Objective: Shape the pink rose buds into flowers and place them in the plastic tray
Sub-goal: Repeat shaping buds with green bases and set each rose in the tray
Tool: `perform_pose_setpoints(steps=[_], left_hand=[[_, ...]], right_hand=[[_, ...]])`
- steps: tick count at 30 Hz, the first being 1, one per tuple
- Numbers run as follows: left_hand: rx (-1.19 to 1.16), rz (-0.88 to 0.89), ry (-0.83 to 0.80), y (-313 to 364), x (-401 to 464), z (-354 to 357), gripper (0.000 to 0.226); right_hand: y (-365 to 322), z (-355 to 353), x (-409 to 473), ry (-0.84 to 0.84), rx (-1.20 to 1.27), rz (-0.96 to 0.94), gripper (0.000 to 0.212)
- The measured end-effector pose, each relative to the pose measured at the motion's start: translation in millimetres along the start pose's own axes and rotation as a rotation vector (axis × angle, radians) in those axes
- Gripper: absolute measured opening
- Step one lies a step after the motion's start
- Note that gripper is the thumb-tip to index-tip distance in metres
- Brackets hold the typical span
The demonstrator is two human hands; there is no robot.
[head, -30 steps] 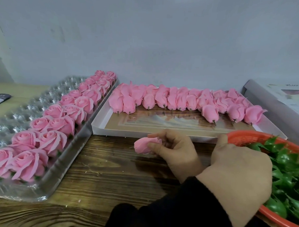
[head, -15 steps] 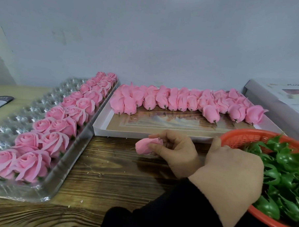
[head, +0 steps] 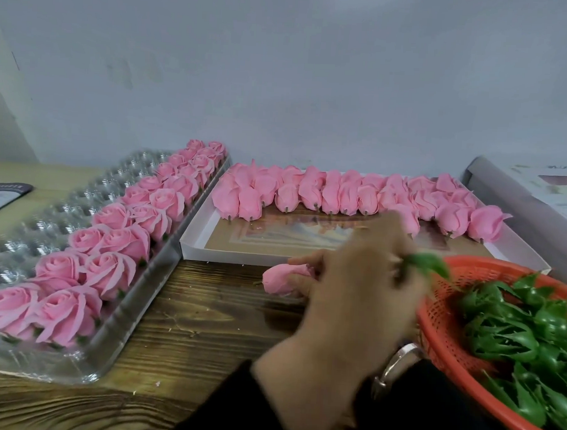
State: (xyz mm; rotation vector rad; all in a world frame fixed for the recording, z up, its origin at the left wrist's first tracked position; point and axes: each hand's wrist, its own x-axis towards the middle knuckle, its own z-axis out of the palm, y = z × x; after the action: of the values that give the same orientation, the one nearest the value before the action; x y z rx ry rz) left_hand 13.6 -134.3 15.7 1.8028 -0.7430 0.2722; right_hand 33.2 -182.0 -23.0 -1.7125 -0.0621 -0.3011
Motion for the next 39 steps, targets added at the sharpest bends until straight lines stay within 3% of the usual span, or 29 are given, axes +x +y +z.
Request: perform_pose_setpoints(steps=[4, 7, 10, 18, 23, 30, 39], left_hand=[[-0.309, -0.236, 0.294, -28, -7, -62, 0.024], [-0.416, -0.36, 0.386, -43, -16, -87, 0.016], [-0.398, -0.433, 0.434, -61, -20, -96, 0.024], [-0.49, -0.603, 0.329, -81, -17, -88, 0.032], [-0.58, -0.667, 0.274, -84, -16, -85, 0.036], [-0.62, -0.663, 0.173, -85, -16, -80, 0.037], [-0.676, -0.592, 0.092, -76, -18, -76, 0.035]], right_hand=[[4, 2, -1, -0.01, 0.195, 0.024, 0.02], [5, 1, -3, 0.031, 0.133, 0.03, 0.014], [5, 1, -3, 0.089, 0.085, 0.024, 0.016], [-3, 3, -9, 0.264, 0.074, -0.104, 0.021], [-8, 9, -13, 0.235, 0.057, -0.186, 0.026], [-5, 15, -13, 0.155, -0.071, -0.239, 0.035], [2, 13, -8, 0.186, -0.146, -0.241, 0.038]])
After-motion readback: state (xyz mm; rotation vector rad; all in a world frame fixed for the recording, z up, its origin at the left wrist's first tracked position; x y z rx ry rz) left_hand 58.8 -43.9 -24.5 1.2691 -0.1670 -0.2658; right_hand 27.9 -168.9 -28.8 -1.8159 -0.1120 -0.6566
